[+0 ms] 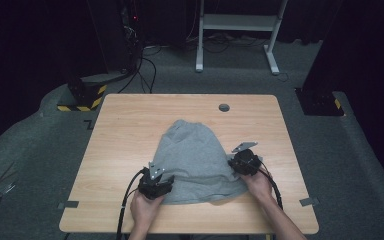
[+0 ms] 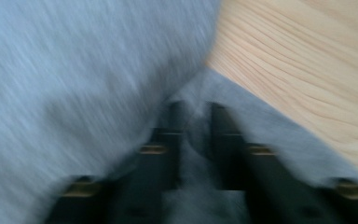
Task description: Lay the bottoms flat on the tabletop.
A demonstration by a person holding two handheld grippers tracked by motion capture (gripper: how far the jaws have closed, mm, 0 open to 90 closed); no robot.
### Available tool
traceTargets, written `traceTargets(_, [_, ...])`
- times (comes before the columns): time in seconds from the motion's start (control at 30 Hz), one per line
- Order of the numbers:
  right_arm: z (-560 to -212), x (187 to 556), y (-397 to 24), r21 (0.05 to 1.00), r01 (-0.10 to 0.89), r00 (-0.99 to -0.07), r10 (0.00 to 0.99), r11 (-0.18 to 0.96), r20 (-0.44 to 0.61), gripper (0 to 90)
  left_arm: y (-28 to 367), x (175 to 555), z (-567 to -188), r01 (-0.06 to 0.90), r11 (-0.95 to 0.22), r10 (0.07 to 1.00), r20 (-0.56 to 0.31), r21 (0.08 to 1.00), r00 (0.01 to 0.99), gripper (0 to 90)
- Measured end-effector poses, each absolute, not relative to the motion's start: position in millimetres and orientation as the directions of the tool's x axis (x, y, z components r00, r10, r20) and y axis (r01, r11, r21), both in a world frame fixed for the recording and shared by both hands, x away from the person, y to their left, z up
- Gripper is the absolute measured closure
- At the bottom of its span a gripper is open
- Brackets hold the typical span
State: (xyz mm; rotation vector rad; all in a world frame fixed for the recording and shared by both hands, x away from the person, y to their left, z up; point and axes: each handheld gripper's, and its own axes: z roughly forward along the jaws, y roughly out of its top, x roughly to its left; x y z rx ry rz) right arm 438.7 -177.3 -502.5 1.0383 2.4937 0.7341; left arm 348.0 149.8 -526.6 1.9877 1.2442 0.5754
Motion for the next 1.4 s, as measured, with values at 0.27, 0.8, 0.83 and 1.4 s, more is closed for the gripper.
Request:
traceTargets(0.27, [-483.3,444.3,-222.2,0.649,0.597,-0.545,0.832,0.471,-0.103,90.0,149.7,348.0,-526.7,0.582,-0.283,0.9,0.001,0.762,0.436,42.2])
traceTargets(0.8, [-501.3,457.1,-173.7,0.616,0.631,-0.603,0.798,0.472,0.006,76.9,149.5,347.7,-526.6,0.583,-0.283,0.901,0.003,0.762,0.435,42.1])
traceTargets(0.83, [-500.5,455.5,-172.4,0.608,0.617,-0.616,0.788,0.5,-0.022,85.4,149.5,347.7,-526.6,0.583,-0.283,0.901,0.002,0.762,0.435,42.1])
traceTargets(1.4, [-476.1,453.1,-207.6,0.678,0.62,-0.553,0.833,0.395,0.021,57.4,149.6,347.5,-526.5,0.583,-0.287,0.897,0.001,0.76,0.441,42.1])
